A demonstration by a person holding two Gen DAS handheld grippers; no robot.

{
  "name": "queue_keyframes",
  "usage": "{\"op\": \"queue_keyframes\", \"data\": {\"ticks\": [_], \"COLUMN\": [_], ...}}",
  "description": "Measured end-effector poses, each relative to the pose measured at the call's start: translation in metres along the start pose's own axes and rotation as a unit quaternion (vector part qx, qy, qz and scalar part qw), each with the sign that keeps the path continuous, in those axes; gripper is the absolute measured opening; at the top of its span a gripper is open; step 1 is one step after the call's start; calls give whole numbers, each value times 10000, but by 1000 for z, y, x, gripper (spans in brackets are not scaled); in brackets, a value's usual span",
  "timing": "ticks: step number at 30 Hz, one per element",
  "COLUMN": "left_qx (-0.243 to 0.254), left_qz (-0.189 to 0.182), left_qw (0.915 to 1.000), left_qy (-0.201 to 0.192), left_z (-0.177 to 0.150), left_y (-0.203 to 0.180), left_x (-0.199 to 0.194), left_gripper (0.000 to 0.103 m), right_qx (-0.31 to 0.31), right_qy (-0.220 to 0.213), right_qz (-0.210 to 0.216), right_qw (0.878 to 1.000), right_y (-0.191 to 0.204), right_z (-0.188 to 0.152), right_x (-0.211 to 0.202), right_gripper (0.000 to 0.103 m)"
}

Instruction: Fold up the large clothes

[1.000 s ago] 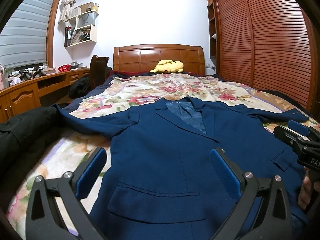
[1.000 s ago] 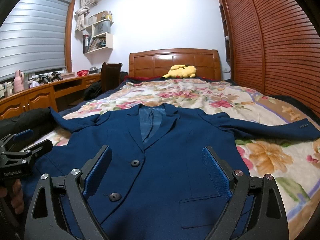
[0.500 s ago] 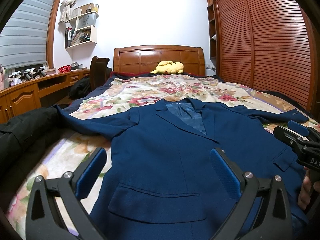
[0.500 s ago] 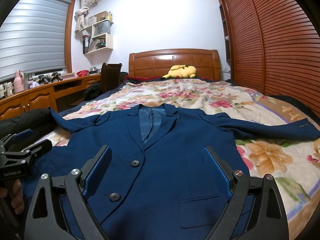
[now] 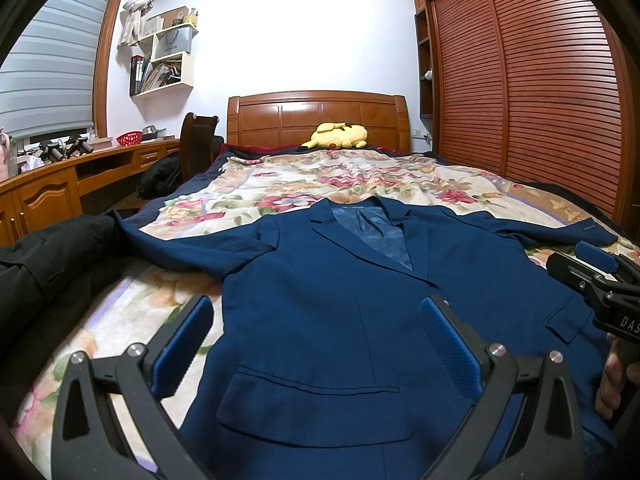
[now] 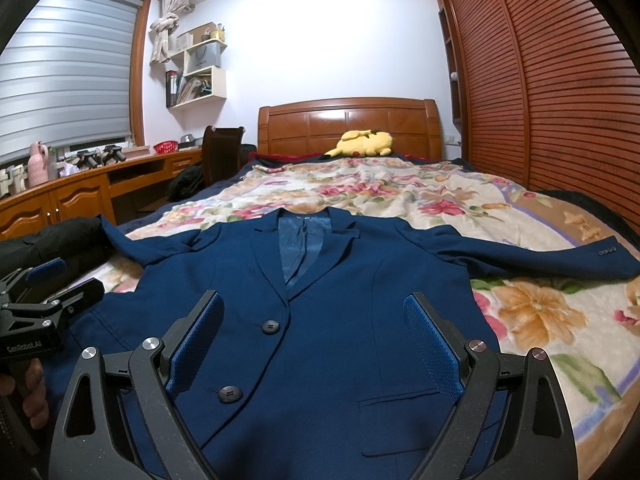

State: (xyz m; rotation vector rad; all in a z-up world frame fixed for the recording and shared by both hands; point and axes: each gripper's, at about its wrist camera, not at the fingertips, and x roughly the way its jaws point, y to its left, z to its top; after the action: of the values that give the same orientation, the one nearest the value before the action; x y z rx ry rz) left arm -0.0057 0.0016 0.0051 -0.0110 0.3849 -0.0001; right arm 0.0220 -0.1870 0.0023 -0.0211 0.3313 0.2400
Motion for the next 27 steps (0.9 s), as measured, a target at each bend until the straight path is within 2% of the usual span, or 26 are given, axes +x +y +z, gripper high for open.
{"op": "queue_keyframes", "data": {"ticks": [27], "left_qx": [-4], "left_qz": [3], "left_qw": [10000], "left_qy": [-5], "left_z": [0], "left_y": [1], "left_x": [-1], "left_gripper": [103], "right_qx": [-5], "right_qy": [-5], "right_qz": [1], "right_qw": [10000], "right_y": [3], "right_z": [2], "right_x": [-3], "right_gripper": [93]}}
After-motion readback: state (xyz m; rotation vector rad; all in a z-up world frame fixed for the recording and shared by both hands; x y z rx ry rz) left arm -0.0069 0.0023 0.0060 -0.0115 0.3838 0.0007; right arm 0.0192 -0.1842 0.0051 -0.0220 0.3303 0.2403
